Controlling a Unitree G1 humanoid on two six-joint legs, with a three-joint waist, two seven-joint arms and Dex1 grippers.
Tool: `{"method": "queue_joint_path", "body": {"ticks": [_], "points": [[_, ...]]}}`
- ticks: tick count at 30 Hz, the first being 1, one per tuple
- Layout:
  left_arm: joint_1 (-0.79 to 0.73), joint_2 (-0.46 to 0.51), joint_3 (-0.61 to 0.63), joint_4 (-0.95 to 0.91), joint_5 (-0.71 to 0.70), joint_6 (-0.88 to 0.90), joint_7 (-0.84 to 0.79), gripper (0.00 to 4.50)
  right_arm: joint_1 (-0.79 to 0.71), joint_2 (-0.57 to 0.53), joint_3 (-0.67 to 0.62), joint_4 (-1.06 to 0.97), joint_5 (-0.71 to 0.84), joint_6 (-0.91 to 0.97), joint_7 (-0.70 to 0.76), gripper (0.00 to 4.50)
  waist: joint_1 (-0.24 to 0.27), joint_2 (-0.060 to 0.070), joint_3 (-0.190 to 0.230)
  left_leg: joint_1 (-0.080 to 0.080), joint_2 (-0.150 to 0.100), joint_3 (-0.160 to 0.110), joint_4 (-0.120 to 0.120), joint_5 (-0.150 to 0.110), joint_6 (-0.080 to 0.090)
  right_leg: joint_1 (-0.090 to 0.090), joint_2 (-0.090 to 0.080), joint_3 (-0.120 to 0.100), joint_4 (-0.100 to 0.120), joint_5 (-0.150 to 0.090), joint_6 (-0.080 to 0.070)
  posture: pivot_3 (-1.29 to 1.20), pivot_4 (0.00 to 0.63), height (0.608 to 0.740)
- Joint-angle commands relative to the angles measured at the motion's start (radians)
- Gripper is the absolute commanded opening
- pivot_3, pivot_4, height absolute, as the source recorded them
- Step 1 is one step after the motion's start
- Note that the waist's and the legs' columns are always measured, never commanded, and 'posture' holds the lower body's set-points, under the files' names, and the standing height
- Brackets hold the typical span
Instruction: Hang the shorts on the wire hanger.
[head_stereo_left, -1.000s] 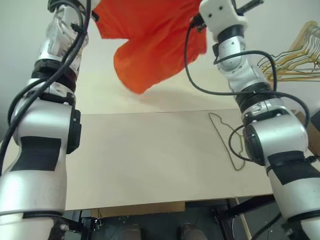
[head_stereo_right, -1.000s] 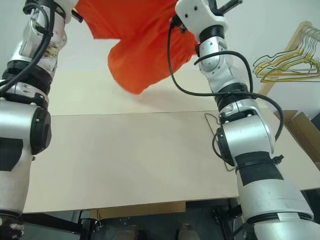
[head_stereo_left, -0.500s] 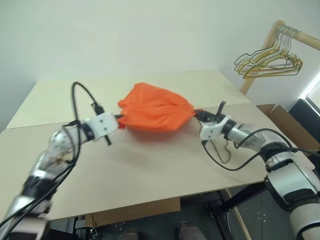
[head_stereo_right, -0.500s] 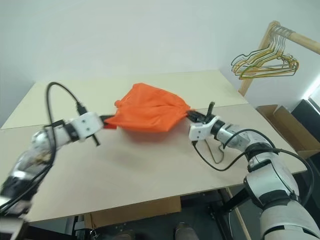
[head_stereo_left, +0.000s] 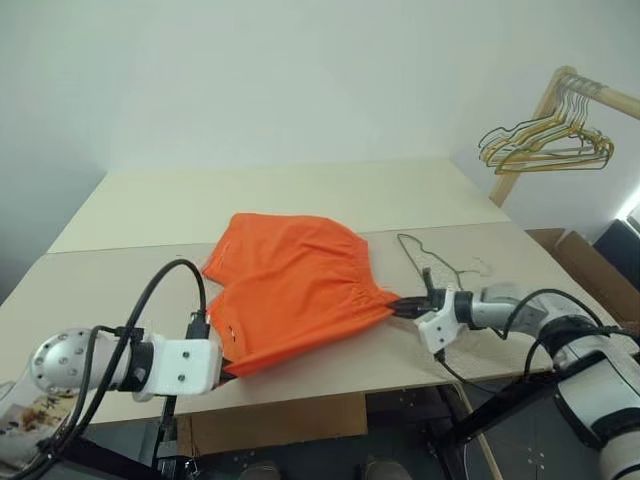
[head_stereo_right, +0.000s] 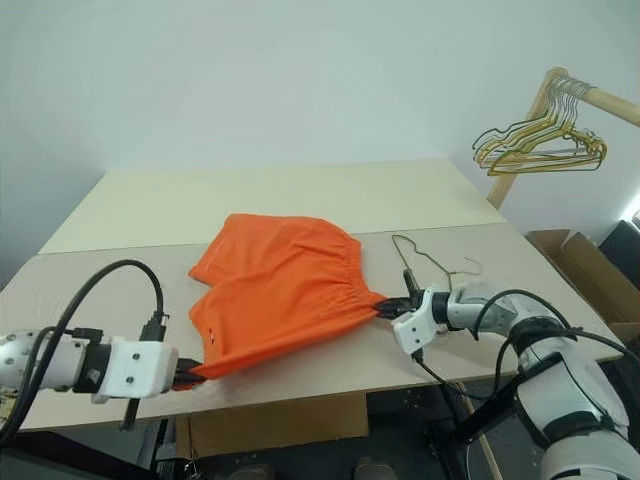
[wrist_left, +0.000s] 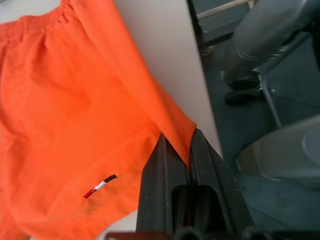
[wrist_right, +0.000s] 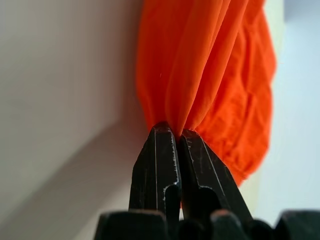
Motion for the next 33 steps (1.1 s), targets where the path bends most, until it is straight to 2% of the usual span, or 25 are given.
{"method": "queue_joint_path", "body": {"ticks": [1,9,12,18,20,24,26,30,33], "points": [[0.008,0.019,-0.005,-0.005,0.075,-0.023,-0.008,0.02,0.059,-0.063,-0.035,-0.111,0.159,0.036,0.150,0.00,0.002,0.000,0.000,0.000,0.000,0.000,0.000,0.000,0.000,0.000,0.000,0.000,0.000,0.000,0.000,0.08,0.000,0.740],[0.021,0.007,-0.034,0.005,0.114,-0.051,-0.040,0.02,0.217,-0.124,-0.097,-0.371,0.321,0.203,0.307,0.00,0.000,0.000,0.000,0.001,0.002,0.002,0.000,-0.001,0.000,0.000,0.000,0.001,0.000,-0.001,-0.002,0.05,0.000,0.740],[0.053,0.014,-0.025,0.003,0.086,-0.085,-0.094,0.56,0.257,-0.138,-0.115,-0.445,0.366,0.262,0.369,0.74,0.001,0.000,0.000,0.001,0.002,0.002,0.000,-0.001,0.000,0.000,0.000,0.001,0.000,-0.002,-0.003,0.04,0.000,0.740],[0.024,-0.018,0.034,0.067,0.058,-0.111,-0.101,2.42,0.396,-0.239,-0.186,-0.666,0.484,0.386,0.469,2.80,0.012,0.000,0.000,0.000,0.003,0.002,0.000,-0.001,0.000,0.000,-0.001,0.000,0.000,-0.003,-0.004,0.05,0.000,0.740],[0.008,-0.024,0.082,0.087,-0.018,-0.088,-0.130,2.44,0.456,-0.295,-0.226,-0.750,0.545,0.455,0.507,3.46,0.012,0.000,0.000,0.000,0.003,0.002,0.000,-0.001,0.000,0.000,-0.001,0.000,0.000,-0.004,-0.002,0.06,0.000,0.740],[-0.070,-0.040,0.181,0.132,-0.212,-0.001,-0.170,2.44,0.604,-0.430,-0.357,-0.941,0.760,0.695,0.576,3.46,0.015,0.001,0.002,-0.001,0.004,0.002,0.000,-0.001,0.000,-0.002,-0.002,0.000,0.000,-0.006,0.001,0.06,0.000,0.740],[-0.143,-0.056,0.205,0.155,-0.325,0.083,-0.148,2.44,0.678,-0.472,-0.456,-1.041,0.909,0.883,0.572,3.46,0.016,0.001,0.002,-0.001,0.004,0.002,0.000,-0.001,0.000,-0.002,-0.001,-0.001,0.000,-0.007,0.003,0.06,0.000,0.740],[-0.252,-0.074,0.232,0.161,-0.502,0.237,-0.102,2.44,0.764,-0.444,-0.627,-1.145,1.074,1.182,0.480,3.46,0.014,0.000,0.002,-0.001,0.005,0.001,0.000,-0.002,-0.001,-0.002,0.000,-0.002,0.000,-0.007,0.004,0.04,0.000,0.740],[-0.314,-0.088,0.218,0.172,-0.544,0.280,-0.083,2.44,0.766,-0.407,-0.681,-1.193,1.092,1.417,0.367,3.46,0.011,0.000,0.002,-0.002,0.005,0.002,0.001,-0.003,-0.002,-0.002,0.000,-0.002,0.000,-0.007,0.005,0.03,0.000,0.740]]}}
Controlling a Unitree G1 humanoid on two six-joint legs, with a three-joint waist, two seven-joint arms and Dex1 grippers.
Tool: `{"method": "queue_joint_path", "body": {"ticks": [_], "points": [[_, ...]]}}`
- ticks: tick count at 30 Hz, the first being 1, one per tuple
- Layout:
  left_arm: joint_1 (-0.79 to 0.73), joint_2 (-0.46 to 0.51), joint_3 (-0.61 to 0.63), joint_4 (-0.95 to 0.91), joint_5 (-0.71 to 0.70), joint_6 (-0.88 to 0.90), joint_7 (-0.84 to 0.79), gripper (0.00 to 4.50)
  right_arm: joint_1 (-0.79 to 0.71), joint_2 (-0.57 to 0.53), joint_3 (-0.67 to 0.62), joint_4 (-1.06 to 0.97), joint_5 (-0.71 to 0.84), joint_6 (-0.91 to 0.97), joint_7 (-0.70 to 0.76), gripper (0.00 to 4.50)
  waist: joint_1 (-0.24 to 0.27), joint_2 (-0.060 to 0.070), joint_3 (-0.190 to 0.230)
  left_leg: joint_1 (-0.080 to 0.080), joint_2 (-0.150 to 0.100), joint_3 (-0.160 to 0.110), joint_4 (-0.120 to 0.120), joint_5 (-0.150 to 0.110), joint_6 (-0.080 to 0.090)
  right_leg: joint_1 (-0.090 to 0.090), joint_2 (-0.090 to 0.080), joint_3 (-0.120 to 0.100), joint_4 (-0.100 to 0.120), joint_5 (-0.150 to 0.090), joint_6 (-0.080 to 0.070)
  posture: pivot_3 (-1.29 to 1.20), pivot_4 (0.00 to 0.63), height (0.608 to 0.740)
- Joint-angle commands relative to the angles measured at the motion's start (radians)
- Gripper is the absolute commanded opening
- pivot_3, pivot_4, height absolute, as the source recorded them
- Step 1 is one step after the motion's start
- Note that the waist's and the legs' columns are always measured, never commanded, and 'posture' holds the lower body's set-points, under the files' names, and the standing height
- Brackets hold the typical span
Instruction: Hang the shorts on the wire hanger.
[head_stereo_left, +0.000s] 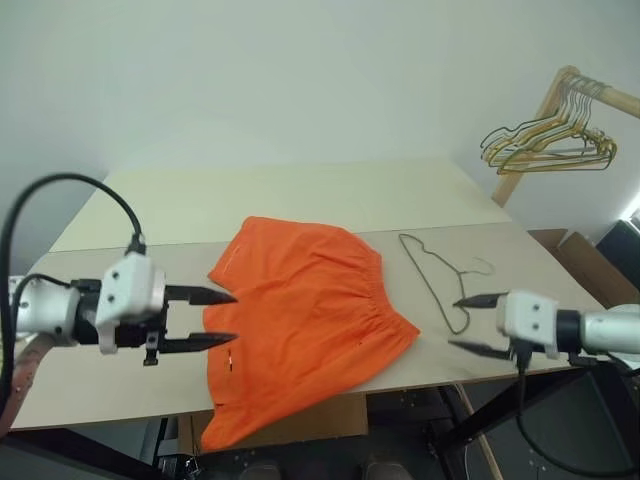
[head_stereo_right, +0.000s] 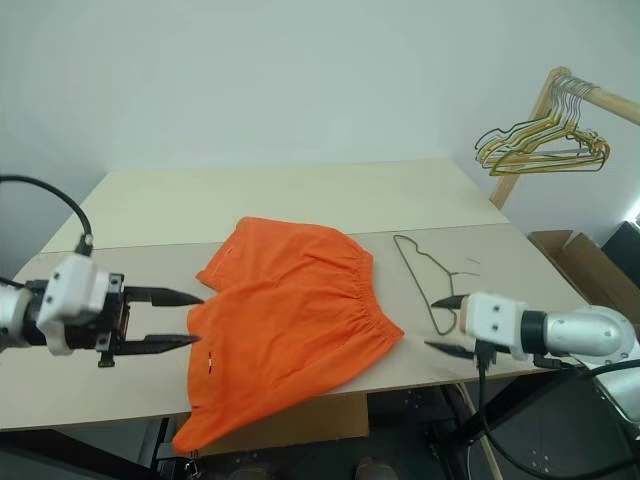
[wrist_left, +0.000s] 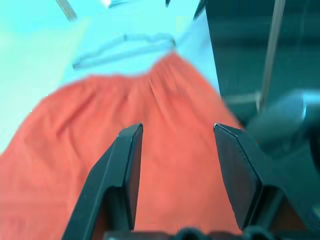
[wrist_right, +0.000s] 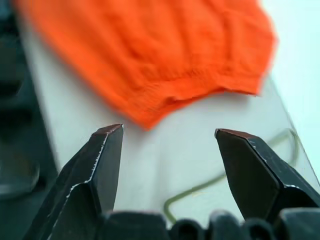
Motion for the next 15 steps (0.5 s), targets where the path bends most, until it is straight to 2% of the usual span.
{"method": "queue_joint_path", "body": {"ticks": [1,4,8,10,15], "points": [[-0.070,-0.023,-0.005,0.012,-0.043,0.046,0.038,2.44,-0.024,0.037,-0.071,-0.070,0.040,0.302,-0.148,3.46,-0.001,0.000,0.000,0.000,0.000,0.000,0.000,0.000,0.000,0.000,0.000,0.000,0.000,0.000,0.000,0.03,0.000,0.740],[-0.154,-0.076,-0.074,0.025,-0.030,0.067,0.090,2.44,-0.145,0.090,-0.030,-0.085,0.087,0.709,-0.290,3.46,-0.004,0.000,0.000,-0.002,-0.001,0.001,0.001,0.000,0.000,-0.001,0.000,0.000,0.000,0.000,0.000,0.01,0.000,0.740],[-0.272,-0.183,-0.158,0.019,-0.050,0.129,0.201,2.44,-0.309,0.243,0.017,-0.012,0.047,1.037,-0.456,3.46,-0.007,-0.001,0.000,-0.006,-0.003,0.000,0.001,0.000,0.000,-0.005,0.001,0.001,0.000,0.002,-0.002,-0.01,0.000,0.740],[-0.298,-0.212,-0.180,0.012,-0.047,0.146,0.224,2.44,-0.373,0.312,0.028,0.040,0.023,1.136,-0.507,3.46,-0.011,-0.003,0.000,-0.006,-0.004,0.000,0.001,0.000,0.000,-0.005,0.002,0.001,-0.001,0.008,0.001,-0.01,0.000,0.740],[-0.307,-0.235,-0.209,0.001,-0.024,0.147,0.216,2.44,-0.482,0.433,0.074,0.211,-0.073,1.190,-0.568,3.46,-0.016,-0.002,0.000,-0.019,-0.005,0.000,0.002,0.000,0.000,-0.016,0.002,0.002,-0.001,0.010,0.001,-0.02,0.000,0.740]]}}
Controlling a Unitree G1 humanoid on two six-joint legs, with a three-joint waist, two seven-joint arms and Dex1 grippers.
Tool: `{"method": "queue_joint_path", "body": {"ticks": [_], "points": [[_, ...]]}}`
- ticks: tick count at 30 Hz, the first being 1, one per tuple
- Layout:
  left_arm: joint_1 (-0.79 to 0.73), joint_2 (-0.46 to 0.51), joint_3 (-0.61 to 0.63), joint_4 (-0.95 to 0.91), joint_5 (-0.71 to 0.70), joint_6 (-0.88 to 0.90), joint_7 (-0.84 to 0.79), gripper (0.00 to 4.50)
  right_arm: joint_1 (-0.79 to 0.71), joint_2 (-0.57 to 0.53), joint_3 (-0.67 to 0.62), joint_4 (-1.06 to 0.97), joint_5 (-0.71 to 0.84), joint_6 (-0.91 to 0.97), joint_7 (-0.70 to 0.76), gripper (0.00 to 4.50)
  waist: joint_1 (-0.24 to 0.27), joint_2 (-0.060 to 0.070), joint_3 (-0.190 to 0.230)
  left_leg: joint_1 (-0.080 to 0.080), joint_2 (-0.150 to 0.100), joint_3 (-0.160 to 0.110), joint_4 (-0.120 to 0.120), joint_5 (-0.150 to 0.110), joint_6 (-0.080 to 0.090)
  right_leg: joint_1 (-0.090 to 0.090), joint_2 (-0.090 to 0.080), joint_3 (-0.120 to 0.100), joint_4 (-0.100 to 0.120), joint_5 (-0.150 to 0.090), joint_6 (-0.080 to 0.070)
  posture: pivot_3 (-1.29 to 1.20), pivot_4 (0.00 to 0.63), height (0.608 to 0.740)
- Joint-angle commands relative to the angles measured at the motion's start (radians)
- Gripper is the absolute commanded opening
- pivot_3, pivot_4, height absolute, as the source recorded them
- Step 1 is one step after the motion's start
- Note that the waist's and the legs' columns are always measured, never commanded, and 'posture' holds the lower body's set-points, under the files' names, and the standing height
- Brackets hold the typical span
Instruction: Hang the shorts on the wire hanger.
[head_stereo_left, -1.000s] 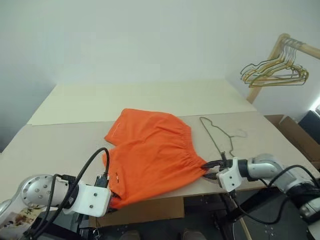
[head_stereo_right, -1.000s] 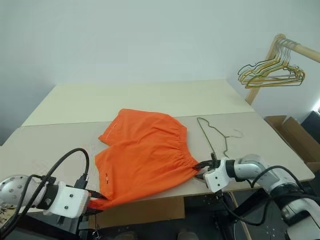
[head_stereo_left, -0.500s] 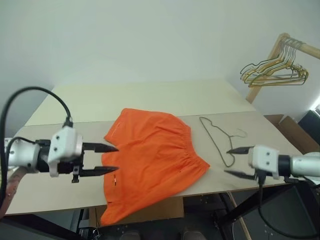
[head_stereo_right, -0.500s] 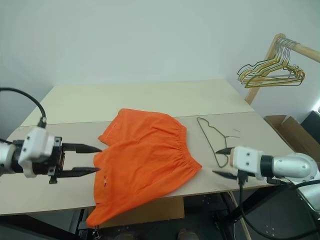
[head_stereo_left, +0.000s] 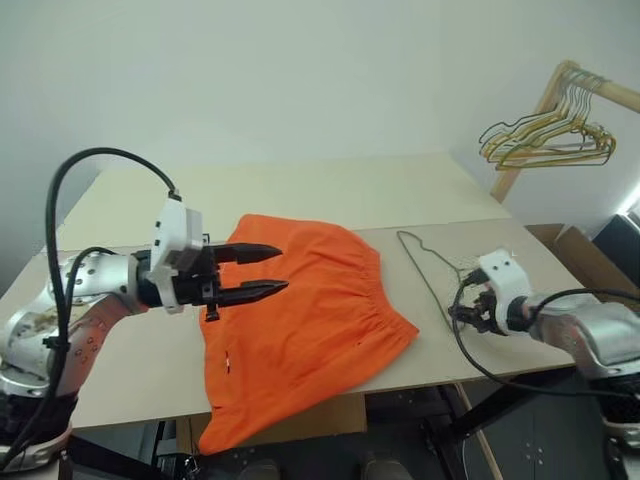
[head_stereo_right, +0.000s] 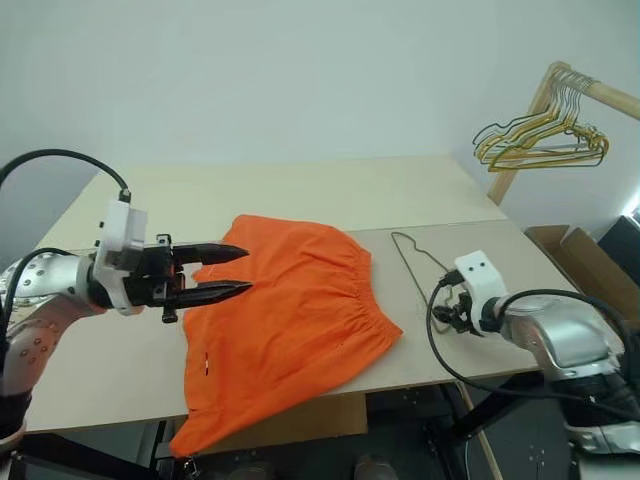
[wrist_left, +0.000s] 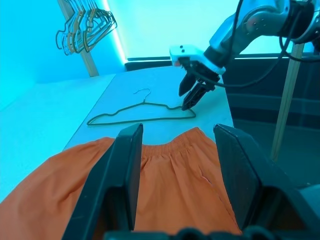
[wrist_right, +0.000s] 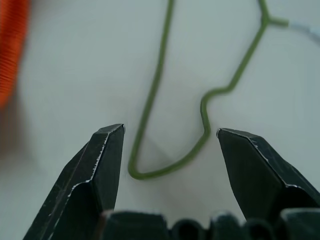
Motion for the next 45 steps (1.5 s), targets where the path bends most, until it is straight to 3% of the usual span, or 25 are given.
{"method": "queue_joint_path", "body": {"ticks": [1,12,16,23,32,39,44,45], "points": [[-0.020,-0.010,-0.007,-0.025,0.002,0.002,0.009,2.44,-0.087,0.053,0.008,0.112,-0.086,0.021,-0.059,3.46,-0.004,0.000,0.000,-0.002,0.000,0.000,0.001,0.000,0.000,-0.002,0.000,0.000,0.000,0.000,0.000,-0.02,0.000,0.740],[0.020,-0.008,0.020,-0.072,-0.015,0.016,0.024,2.44,-0.190,0.152,-0.036,0.374,-0.177,0.014,-0.062,3.46,-0.018,-0.001,-0.001,-0.001,-0.001,-0.002,0.001,0.000,0.000,0.001,0.000,-0.002,-0.001,0.001,0.001,0.03,0.000,0.740],[0.030,-0.005,0.032,-0.082,-0.013,0.020,0.024,2.44,-0.201,0.171,-0.054,0.420,-0.172,0.067,-0.049,2.57,-0.016,-0.004,-0.003,0.000,-0.001,-0.003,0.002,0.000,0.000,0.003,0.000,-0.002,-0.001,0.001,0.002,0.03,0.000,0.740],[0.039,-0.004,0.040,-0.086,-0.005,0.018,0.019,2.44,-0.175,0.199,-0.091,0.431,-0.182,0.117,-0.050,0.16,-0.006,-0.007,-0.005,0.000,-0.001,-0.003,0.002,0.000,0.000,0.003,0.000,-0.004,-0.002,0.001,0.002,0.04,0.000,0.740],[0.026,-0.009,0.028,-0.075,0.002,0.012,0.009,2.44,-0.122,0.185,-0.063,0.306,-0.244,0.061,-0.037,0.04,0.006,-0.010,-0.007,0.000,0.000,-0.003,0.002,0.000,0.000,0.003,0.000,-0.005,-0.002,0.000,0.002,0.03,0.000,0.740],[-0.051,-0.024,0.010,-0.008,0.035,0.010,0.024,2.44,0.013,0.023,0.078,-0.035,-0.462,-0.426,-0.012,0.04,0.006,-0.002,-0.001,-0.003,-0.002,-0.003,0.002,0.000,0.000,0.001,-0.002,-0.004,-0.003,-0.003,0.007,0.01,0.000,0.740],[-0.172,-0.021,-0.008,0.103,0.031,0.060,0.008,2.44,0.041,-0.100,0.142,-0.090,-0.671,-0.882,-0.029,0.04,-0.009,0.001,0.001,-0.003,-0.002,-0.003,0.001,0.000,0.000,-0.001,-0.001,-0.003,-0.002,-0.004,0.010,0.00,0.000,0.740],[-0.193,-0.018,-0.010,0.128,0.029,0.064,-0.007,2.61,0.035,-0.124,0.158,-0.066,-0.731,-0.985,-0.054,0.01,-0.013,0.001,0.001,-0.003,-0.002,-0.002,0.001,0.000,0.000,-0.001,-0.001,-0.003,-0.002,-0.004,0.010,0.00,0.000,0.740]]}}
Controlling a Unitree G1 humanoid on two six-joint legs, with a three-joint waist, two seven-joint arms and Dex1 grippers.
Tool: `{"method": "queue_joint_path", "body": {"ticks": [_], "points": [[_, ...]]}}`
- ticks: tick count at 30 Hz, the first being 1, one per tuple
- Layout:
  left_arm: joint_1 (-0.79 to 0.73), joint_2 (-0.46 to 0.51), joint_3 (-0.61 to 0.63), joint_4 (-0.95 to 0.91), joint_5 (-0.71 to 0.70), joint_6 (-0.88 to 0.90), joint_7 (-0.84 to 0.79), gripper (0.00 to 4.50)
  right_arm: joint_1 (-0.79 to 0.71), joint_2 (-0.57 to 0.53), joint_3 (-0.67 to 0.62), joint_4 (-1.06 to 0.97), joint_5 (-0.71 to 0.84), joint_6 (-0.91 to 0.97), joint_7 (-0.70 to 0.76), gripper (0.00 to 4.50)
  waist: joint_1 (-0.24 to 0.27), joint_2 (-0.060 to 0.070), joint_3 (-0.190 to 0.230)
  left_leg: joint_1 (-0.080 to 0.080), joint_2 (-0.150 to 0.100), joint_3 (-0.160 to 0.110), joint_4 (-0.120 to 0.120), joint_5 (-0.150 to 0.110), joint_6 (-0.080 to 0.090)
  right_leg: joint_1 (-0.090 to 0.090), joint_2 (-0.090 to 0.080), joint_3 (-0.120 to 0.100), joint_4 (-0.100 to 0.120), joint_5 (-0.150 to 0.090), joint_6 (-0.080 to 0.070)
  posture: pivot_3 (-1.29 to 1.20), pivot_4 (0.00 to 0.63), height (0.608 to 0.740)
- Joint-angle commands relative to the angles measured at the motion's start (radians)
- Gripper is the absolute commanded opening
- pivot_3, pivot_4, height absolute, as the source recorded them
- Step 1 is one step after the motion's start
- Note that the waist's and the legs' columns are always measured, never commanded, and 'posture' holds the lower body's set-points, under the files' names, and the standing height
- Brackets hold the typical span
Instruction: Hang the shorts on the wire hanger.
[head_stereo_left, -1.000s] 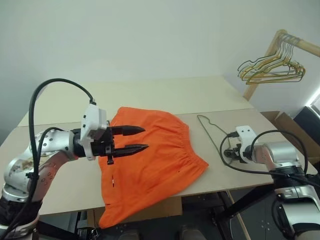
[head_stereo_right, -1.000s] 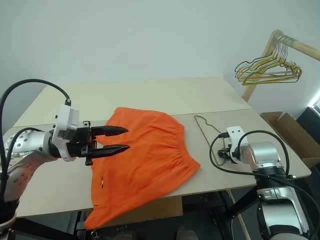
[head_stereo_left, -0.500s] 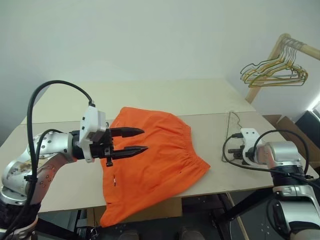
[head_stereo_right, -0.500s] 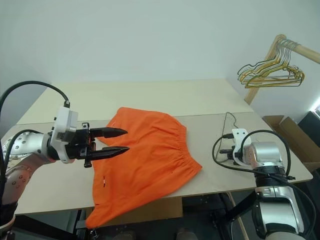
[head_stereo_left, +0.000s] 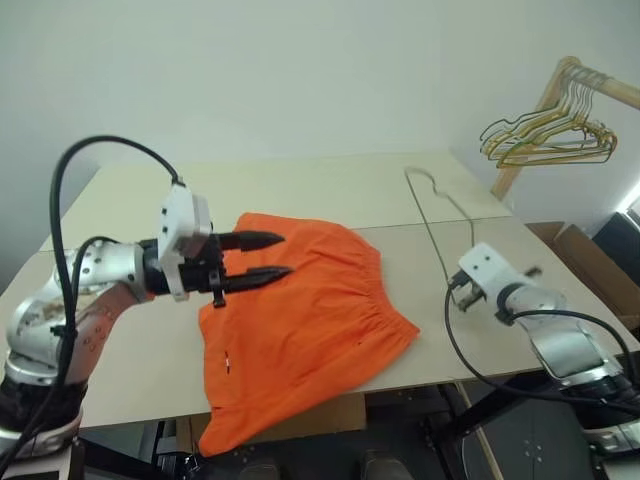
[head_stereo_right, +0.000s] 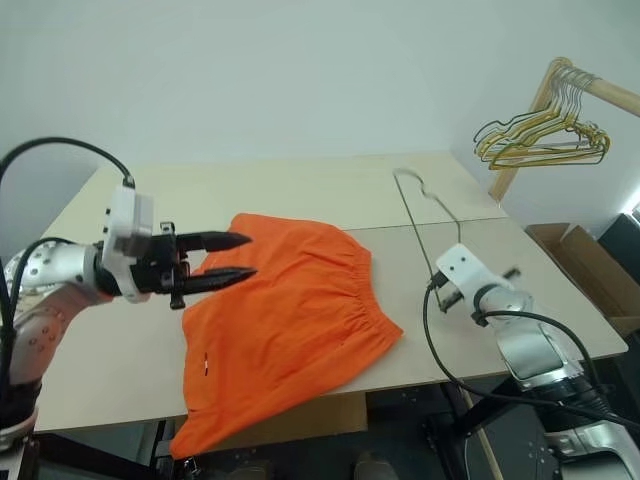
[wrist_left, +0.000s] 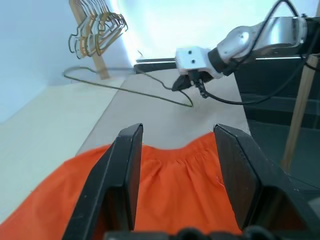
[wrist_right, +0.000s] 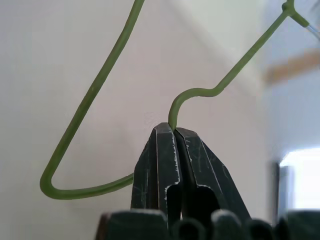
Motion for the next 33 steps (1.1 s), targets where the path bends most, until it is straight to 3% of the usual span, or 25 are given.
{"method": "queue_joint_path", "body": {"ticks": [1,7,12,15,21,27,30,33], "points": [[-0.066,0.011,-0.001,0.076,-0.011,0.019,-0.043,2.78,-0.027,-0.063,0.035,0.015,-0.182,-0.337,-0.059,0.00,-0.009,0.000,0.000,0.000,0.000,0.000,0.000,0.000,0.000,0.000,0.000,0.000,0.000,0.000,0.000,-0.01,0.000,0.740],[-0.208,-0.003,-0.065,0.240,0.097,-0.009,-0.068,4.48,-0.122,-0.131,0.094,0.153,-0.454,-0.769,-0.188,0.00,-0.016,-0.002,0.001,0.000,-0.001,0.002,0.001,0.000,0.000,0.000,-0.001,0.001,0.000,0.000,0.000,-0.01,0.000,0.740],[-0.297,-0.025,-0.151,0.352,0.187,0.001,-0.094,4.48,-0.212,-0.122,0.112,0.240,-0.584,-0.958,-0.264,0.00,-0.018,-0.002,0.002,0.000,-0.001,0.002,0.000,0.000,0.000,-0.001,-0.001,0.002,0.000,0.002,-0.004,-0.03,0.000,0.740],[-0.337,-0.002,-0.265,0.403,0.277,0.000,-0.183,4.48,-0.254,-0.109,0.113,0.273,-0.625,-1.036,-0.291,0.00,-0.022,-0.002,0.002,-0.002,-0.001,0.003,0.000,0.000,0.000,-0.002,-0.001,0.002,0.000,0.004,-0.006,-0.03,0.000,0.740],[-0.419,-0.014,-0.386,0.502,0.337,0.051,-0.332,4.48,-0.300,-0.089,0.108,0.301,-0.678,-1.125,-0.305,0.00,-0.037,-0.003,0.002,-0.010,-0.002,0.003,0.002,0.000,0.000,-0.011,-0.001,0.003,0.003,0.004,-0.007,-0.05,0.000,0.740],[-0.434,-0.038,-0.463,0.513,0.416,0.049,-0.379,4.48,-0.314,-0.067,0.090,0.297,-0.687,-1.147,-0.295,0.00,-0.044,-0.003,0.002,-0.015,-0.002,0.001,0.004,0.000,0.001,-0.015,-0.001,0.004,0.003,0.004,-0.007,-0.06,0.000,0.740],[-0.421,-0.037,-0.471,0.501,0.425,0.055,-0.400,3.85,-0.315,-0.065,0.081,0.297,-0.697,-1.138,-0.295,0.00,-0.045,-0.003,0.002,-0.014,-0.002,0.001,0.004,0.000,0.001,-0.015,-0.001,0.004,0.004,0.004,-0.007,-0.06,0.000,0.740],[-0.410,-0.038,-0.469,0.487,0.437,0.047,-0.405,2.95,-0.318,-0.064,0.077,0.301,-0.702,-1.138,-0.297,0.00,-0.046,-0.003,0.002,-0.014,-0.002,0.000,0.004,0.000,0.001,-0.015,-0.001,0.004,0.004,0.004,-0.007,-0.06,0.000,0.740]]}}
